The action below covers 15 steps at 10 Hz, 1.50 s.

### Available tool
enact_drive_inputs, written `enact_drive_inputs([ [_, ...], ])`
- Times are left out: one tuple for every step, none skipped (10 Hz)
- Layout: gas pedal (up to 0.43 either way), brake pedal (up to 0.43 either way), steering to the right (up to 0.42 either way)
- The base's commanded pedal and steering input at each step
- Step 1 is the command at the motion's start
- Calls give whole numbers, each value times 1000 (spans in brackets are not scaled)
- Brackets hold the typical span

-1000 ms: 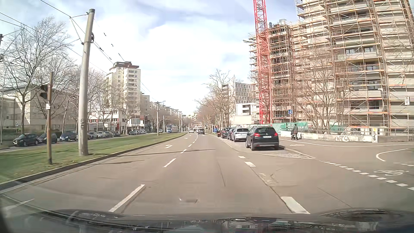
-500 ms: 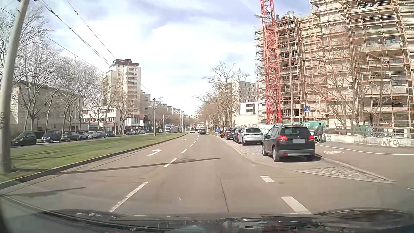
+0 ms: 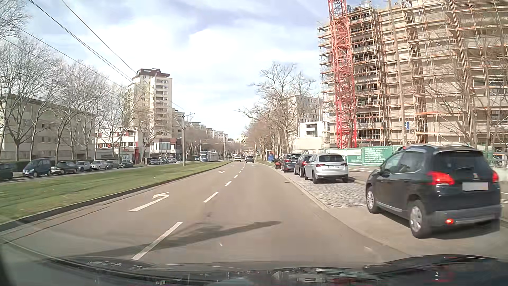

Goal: Follow the waypoints while adhering to traffic rules and regulations

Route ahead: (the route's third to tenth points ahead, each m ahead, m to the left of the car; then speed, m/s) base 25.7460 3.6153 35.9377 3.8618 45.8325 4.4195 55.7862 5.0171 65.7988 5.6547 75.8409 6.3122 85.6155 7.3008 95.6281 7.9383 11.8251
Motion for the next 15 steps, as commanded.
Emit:
enact_drive_inputs([
  [67, 0, -5],
  [67, 0, -5],
  [67, 0, -5],
  [67, 0, -5],
  [67, 0, -5],
  [67, 0, -4],
  [67, 0, -5],
  [79, 0, -5],
  [79, 0, -5],
  [79, 0, -4],
  [79, 0, -5],
  [79, 0, -5],
  [79, 0, -4],
  [79, 0, -4],
  [79, 0, -4],
])
